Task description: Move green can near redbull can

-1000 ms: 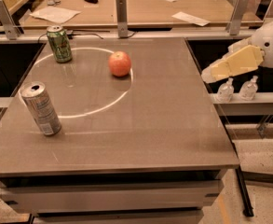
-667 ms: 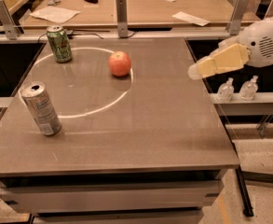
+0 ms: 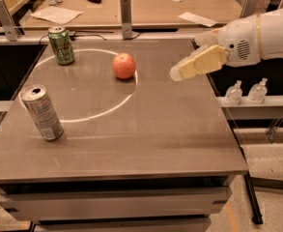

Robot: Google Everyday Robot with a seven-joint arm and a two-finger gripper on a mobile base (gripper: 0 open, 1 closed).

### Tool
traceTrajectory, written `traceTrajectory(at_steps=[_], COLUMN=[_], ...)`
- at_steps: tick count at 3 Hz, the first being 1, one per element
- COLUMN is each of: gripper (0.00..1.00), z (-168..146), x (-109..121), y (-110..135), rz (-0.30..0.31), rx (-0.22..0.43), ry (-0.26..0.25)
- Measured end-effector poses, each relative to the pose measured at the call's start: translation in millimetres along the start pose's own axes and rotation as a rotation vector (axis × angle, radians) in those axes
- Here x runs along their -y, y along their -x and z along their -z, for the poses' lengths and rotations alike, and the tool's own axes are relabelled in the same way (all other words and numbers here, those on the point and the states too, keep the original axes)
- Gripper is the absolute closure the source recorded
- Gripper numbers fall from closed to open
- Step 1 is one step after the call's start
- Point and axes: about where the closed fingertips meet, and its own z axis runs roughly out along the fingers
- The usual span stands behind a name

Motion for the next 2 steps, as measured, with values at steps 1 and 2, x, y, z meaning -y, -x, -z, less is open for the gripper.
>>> traceTrajectory(at_steps=[1, 2], gripper=[0.0, 0.0], z=[-36, -71], x=[1, 4], y=[7, 9], rz=[0.057, 0.054], rx=[-0.002, -0.034], ry=[0.039, 0.015])
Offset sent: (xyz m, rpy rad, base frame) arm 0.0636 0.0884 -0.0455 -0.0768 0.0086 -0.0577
